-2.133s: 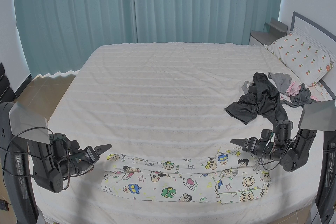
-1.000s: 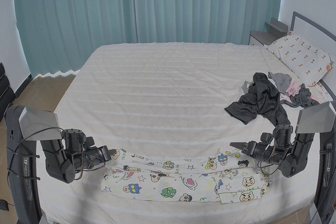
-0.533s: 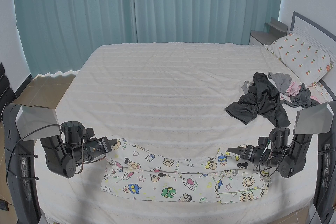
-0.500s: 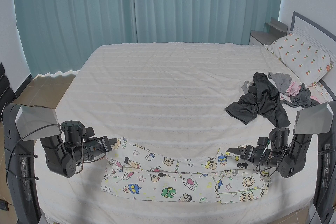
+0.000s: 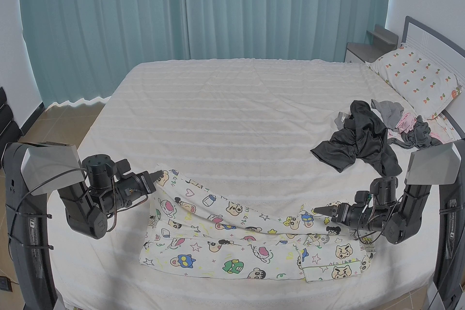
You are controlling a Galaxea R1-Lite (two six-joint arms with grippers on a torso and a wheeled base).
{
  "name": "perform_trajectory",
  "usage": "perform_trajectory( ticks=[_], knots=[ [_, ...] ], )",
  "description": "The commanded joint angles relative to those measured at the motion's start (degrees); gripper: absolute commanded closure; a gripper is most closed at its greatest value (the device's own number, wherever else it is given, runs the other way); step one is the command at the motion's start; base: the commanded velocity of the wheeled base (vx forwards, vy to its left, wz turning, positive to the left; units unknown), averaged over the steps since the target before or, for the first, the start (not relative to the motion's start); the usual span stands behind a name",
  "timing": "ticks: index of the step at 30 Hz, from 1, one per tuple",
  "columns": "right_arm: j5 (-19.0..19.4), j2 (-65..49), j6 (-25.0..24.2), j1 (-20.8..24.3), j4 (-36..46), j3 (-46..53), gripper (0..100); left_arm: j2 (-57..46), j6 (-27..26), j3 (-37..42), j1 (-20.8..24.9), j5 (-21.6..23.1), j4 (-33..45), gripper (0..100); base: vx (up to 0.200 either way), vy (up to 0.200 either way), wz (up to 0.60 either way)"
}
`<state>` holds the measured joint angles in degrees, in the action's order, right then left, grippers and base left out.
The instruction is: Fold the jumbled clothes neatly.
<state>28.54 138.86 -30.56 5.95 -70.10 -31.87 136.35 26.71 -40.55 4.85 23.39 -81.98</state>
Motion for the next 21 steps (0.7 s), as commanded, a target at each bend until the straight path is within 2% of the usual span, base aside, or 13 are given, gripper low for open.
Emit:
perform_trajectory(
  ticks=[1, 5, 6, 9, 18, 21],
  knots=[
    [0.03, -0.08, 0.06, 0.03, 0.05, -0.04, 0, 2.60, -0.78, 0.20, 0.16, 0.07, -2.31, 100, 0.000, 0.000, 0.00],
    [0.03, -0.08, 0.06, 0.12, 0.13, -0.13, 0, 5.77, -3.86, 1.17, -0.02, -0.01, -5.73, 100, 0.000, 0.000, 0.00],
    [0.03, -0.17, 0.06, 0.03, 0.13, -0.13, 0, 7.96, -6.14, 2.23, -0.28, 0.07, -7.93, 100, 0.000, 0.000, 0.00],
    [0.03, -0.35, 0.06, 0.20, 0.84, -0.13, 0, 9.63, -8.87, 3.19, -0.72, 0.07, -8.02, 100, 0.000, 0.000, 0.00],
    [0.03, -0.52, 0.06, 0.20, 1.28, -0.21, 0, 6.29, -9.04, 7.85, -1.51, 0.86, -8.02, 100, 0.000, 0.000, 0.00],
    [0.03, -0.52, 0.06, 0.20, 1.37, -0.39, 0, 4.89, -9.04, 11.10, -2.30, 2.89, -8.02, 100, 0.000, 0.000, 0.00]
  ],
)
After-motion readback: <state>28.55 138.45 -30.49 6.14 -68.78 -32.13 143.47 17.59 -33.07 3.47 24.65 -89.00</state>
